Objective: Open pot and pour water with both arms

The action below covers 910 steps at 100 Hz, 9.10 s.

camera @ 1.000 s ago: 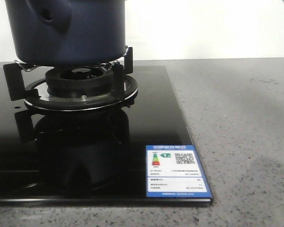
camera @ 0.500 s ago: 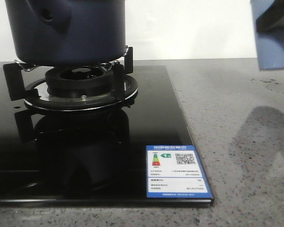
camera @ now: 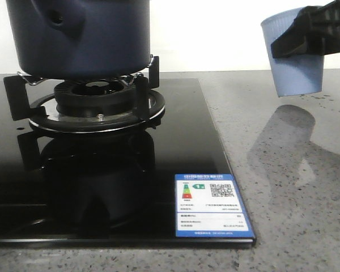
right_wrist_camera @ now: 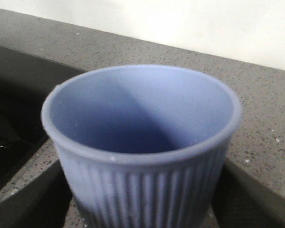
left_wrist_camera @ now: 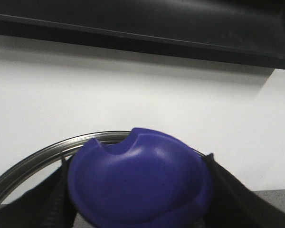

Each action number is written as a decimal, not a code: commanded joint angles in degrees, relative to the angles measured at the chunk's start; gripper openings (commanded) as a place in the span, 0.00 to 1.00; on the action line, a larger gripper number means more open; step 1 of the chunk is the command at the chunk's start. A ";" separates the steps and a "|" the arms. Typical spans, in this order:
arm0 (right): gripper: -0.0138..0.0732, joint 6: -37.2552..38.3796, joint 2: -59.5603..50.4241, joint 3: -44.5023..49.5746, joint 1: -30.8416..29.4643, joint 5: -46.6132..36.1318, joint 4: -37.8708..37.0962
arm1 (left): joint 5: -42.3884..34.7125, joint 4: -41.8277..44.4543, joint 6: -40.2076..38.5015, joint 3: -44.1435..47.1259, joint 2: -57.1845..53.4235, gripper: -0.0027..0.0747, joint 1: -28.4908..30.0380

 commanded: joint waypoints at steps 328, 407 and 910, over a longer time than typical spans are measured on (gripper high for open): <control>0.56 42.93 -16.68 -2.33 -30.32 -39.72 -15.44 | -6.61 0.57 -0.36 -1.98 -1.67 0.51 0.13; 0.09 54.00 -25.68 -12.08 -15.29 -20.36 -35.20 | -7.05 3.10 -0.36 -1.98 1.53 0.51 -12.51; 0.11 51.75 -64.44 31.87 -1.68 18.26 -37.75 | 7.61 17.49 -15.80 57.03 -64.78 0.01 16.08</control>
